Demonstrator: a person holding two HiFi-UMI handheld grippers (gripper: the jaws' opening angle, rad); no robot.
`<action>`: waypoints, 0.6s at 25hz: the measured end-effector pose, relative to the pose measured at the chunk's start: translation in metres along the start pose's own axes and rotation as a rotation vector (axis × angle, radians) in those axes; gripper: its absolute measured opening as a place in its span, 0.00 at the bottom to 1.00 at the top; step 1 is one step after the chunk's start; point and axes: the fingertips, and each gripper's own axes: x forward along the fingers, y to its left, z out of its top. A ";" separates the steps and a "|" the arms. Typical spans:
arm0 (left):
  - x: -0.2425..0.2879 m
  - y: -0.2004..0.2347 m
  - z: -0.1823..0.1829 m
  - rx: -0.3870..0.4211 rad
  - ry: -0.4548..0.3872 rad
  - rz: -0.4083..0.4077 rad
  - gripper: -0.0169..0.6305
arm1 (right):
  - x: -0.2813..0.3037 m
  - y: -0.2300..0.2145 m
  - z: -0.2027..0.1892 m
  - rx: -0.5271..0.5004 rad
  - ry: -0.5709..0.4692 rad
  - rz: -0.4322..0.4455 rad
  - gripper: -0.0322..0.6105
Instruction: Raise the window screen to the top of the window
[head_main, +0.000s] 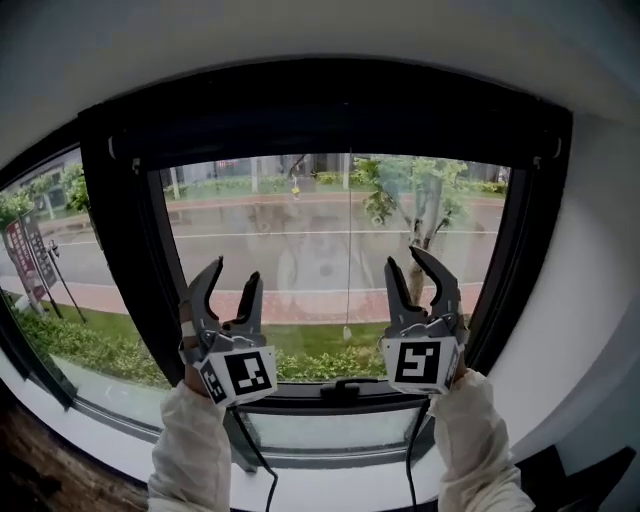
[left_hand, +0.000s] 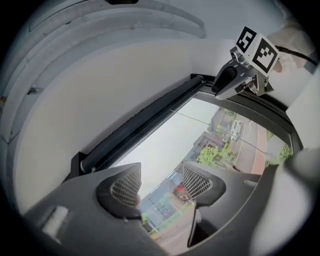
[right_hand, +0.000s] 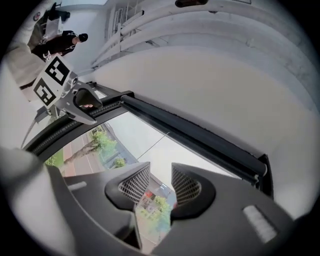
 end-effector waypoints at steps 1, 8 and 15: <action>-0.014 -0.005 -0.012 -0.024 0.016 -0.004 0.41 | -0.009 0.009 -0.006 0.014 0.017 0.006 0.26; -0.171 -0.107 -0.128 -0.375 0.321 -0.141 0.38 | -0.137 0.099 -0.088 0.308 0.282 0.083 0.21; -0.289 -0.176 -0.142 -0.454 0.466 -0.201 0.03 | -0.268 0.171 -0.130 0.610 0.469 0.193 0.06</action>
